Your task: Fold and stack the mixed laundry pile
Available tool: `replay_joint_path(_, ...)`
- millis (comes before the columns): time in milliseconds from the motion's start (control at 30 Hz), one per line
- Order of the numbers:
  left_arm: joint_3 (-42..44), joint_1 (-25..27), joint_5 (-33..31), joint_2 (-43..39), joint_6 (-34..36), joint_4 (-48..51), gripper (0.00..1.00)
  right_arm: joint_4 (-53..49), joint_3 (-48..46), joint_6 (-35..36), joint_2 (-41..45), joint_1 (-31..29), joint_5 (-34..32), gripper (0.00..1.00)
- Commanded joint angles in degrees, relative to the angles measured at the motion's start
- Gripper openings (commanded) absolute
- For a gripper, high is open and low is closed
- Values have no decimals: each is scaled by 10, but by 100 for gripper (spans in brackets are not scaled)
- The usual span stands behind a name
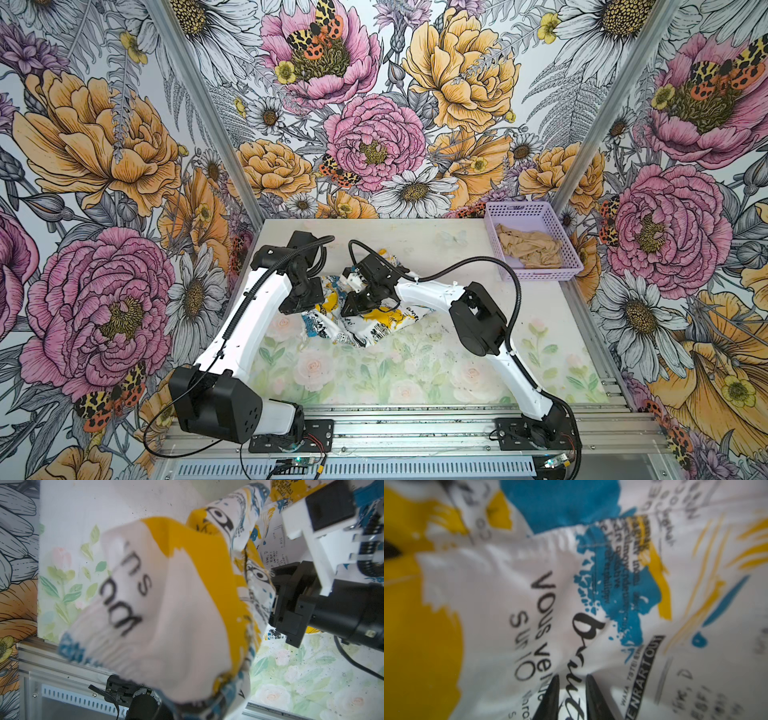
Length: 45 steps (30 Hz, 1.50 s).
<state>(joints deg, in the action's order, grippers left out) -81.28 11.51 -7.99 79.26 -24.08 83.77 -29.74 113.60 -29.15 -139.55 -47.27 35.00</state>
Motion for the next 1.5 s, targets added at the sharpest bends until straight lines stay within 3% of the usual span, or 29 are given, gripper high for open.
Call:
replay_joint_path(0,-32,8,-11,15,-15,10,0,13,-33,2,54,49,1,29)
replay_joint_path(133,-72,22,-6,60,-15,9,0,-4,-112,24,127,108,-5,34)
replay_joint_path(267,-93,33,-2,83,-15,10,0,-57,-181,75,183,168,-52,35)
replay_joint_path(467,-103,45,11,96,-26,11,0,-75,-258,119,207,227,-117,34)
replay_joint_path(800,-188,102,28,171,-65,18,0,-74,-278,140,180,224,-134,31)
replay_joint_path(1467,-489,178,75,436,-99,18,0,-56,-290,141,151,223,-125,29)
